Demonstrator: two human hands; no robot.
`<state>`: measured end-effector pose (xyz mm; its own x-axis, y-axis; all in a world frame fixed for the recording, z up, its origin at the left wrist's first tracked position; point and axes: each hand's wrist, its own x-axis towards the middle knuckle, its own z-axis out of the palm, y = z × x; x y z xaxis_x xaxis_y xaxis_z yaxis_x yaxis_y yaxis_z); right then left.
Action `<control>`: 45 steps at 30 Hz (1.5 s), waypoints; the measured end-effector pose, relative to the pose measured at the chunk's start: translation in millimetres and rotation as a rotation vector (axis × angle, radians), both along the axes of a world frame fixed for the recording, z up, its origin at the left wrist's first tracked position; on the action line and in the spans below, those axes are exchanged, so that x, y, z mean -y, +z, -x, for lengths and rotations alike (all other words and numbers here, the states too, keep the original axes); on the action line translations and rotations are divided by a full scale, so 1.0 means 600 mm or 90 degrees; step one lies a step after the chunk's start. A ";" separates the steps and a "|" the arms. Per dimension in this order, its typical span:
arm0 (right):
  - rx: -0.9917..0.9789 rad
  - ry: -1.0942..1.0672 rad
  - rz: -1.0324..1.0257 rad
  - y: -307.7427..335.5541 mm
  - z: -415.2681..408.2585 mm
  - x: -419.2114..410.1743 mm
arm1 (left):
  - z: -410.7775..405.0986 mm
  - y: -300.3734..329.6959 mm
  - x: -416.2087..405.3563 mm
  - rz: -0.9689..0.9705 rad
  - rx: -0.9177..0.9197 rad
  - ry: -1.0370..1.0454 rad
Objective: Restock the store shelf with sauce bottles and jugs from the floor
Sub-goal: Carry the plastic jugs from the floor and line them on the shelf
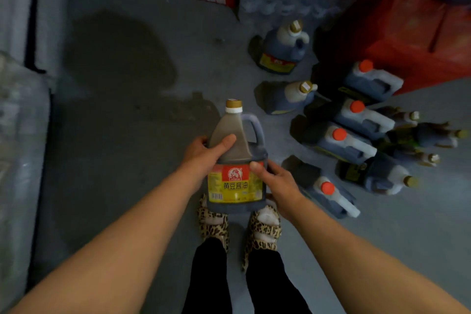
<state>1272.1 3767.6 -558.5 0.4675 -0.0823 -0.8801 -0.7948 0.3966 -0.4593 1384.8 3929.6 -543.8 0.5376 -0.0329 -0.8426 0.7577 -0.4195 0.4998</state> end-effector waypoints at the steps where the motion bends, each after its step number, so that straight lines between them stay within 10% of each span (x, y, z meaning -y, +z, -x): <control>1: 0.002 0.016 0.007 0.029 -0.012 -0.009 | -0.004 0.029 -0.011 0.008 0.006 0.025; 29: 0.533 0.263 0.018 1.007 -0.431 -0.532 | -0.211 1.091 -0.572 0.050 0.428 0.322; 45: 0.809 0.564 -0.182 1.224 -0.746 -0.908 | -0.307 1.338 -0.859 -0.188 0.697 0.522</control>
